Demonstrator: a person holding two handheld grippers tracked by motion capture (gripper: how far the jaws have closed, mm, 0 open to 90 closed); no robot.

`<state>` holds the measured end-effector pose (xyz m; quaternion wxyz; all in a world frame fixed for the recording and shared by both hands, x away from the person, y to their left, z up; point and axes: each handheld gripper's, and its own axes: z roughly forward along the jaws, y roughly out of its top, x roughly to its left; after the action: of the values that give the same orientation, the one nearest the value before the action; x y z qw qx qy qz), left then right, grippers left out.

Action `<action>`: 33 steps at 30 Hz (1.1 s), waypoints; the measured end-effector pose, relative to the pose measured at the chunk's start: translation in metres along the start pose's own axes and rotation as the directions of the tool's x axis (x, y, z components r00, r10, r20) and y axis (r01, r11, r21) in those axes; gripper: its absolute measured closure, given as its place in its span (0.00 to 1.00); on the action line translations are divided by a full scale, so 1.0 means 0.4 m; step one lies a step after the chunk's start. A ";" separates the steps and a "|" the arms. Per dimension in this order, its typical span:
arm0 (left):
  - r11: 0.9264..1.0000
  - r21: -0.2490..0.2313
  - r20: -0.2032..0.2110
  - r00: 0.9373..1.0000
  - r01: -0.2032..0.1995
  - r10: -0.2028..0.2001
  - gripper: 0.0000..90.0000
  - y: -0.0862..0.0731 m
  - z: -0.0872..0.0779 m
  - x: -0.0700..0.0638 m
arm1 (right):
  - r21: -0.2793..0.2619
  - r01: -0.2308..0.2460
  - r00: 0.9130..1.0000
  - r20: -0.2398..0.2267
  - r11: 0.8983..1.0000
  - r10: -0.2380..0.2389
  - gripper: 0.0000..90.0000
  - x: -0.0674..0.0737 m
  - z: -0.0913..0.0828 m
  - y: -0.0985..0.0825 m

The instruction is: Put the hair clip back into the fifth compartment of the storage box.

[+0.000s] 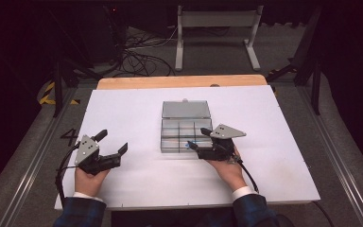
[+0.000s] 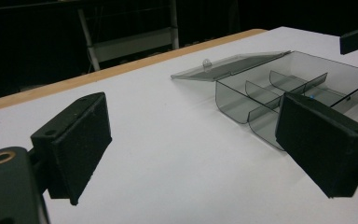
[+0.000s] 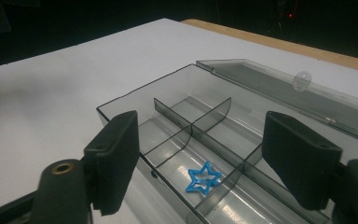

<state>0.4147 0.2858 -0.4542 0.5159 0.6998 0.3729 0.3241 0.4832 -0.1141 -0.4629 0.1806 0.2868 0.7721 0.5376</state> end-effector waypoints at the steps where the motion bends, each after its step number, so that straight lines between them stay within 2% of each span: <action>1: 1.000 0.001 0.002 1.000 0.001 -0.001 0.12 0.000 0.000 0.000 | -0.002 -0.001 1.000 0.004 1.000 0.001 0.28 -0.002 -0.004 0.001; 6: 1.000 0.002 0.000 1.000 0.002 -0.002 0.12 0.000 0.000 0.000 | -0.021 -0.003 0.999 0.035 1.000 0.004 0.20 -0.013 -0.018 0.004; 19: 1.000 0.001 -0.003 1.000 -0.002 0.002 0.12 0.000 -0.001 0.000 | -0.054 -0.019 0.999 0.037 0.998 0.021 0.13 -0.041 -0.059 0.002; 33: 1.000 0.002 -0.003 1.000 0.001 -0.001 0.12 0.000 -0.003 -0.001 | -0.094 -0.009 1.000 0.026 0.996 0.011 0.06 -0.057 -0.099 0.006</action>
<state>0.4138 0.2862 -0.4540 0.5150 0.6997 0.3741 0.3246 0.4782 -0.1567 -0.4475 0.2013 0.2888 0.7421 0.5704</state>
